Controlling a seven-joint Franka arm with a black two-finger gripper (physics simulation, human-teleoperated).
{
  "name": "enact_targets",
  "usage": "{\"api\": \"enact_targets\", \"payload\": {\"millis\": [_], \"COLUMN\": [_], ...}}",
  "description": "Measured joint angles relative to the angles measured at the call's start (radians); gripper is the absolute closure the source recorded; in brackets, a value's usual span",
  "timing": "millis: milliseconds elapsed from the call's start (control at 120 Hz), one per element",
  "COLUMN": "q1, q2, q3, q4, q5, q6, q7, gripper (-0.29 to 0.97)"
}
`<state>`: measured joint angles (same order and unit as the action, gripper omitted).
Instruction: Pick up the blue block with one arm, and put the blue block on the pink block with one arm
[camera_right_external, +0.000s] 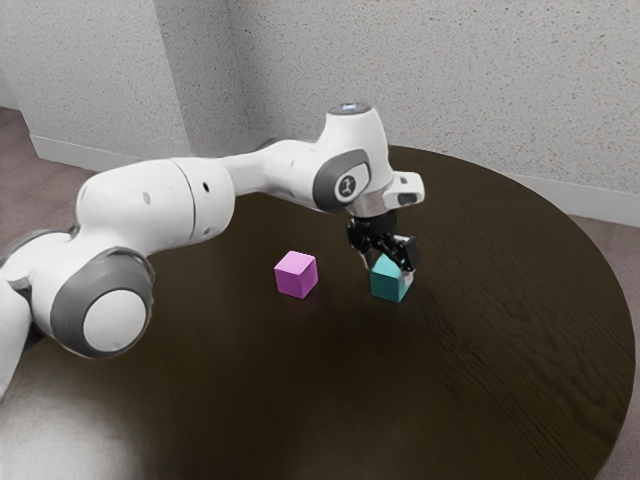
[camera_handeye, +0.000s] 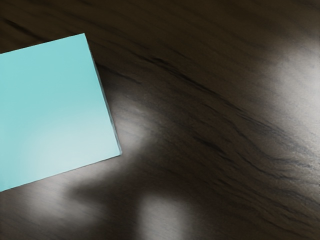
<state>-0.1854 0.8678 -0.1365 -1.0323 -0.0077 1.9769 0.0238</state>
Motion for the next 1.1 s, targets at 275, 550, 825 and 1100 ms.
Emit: {"api": "enact_targets", "payload": {"millis": [275, 550, 825, 1100], "q1": [0.028, 0.045, 0.054, 0.057], "q2": [0.025, 0.036, 0.053, 0.085], "q3": [-0.005, -0.005, -0.006, -0.016], "q4": [0.008, -0.016, -0.005, -0.001], "q5": [0.0, -0.048, -0.056, -0.059], "q6": [0.102, 0.151, 0.164, 0.259], "q7": [0.031, -0.047, -0.12, -0.166], "gripper": [0.0, 0.0, 0.0, 0.0]}}
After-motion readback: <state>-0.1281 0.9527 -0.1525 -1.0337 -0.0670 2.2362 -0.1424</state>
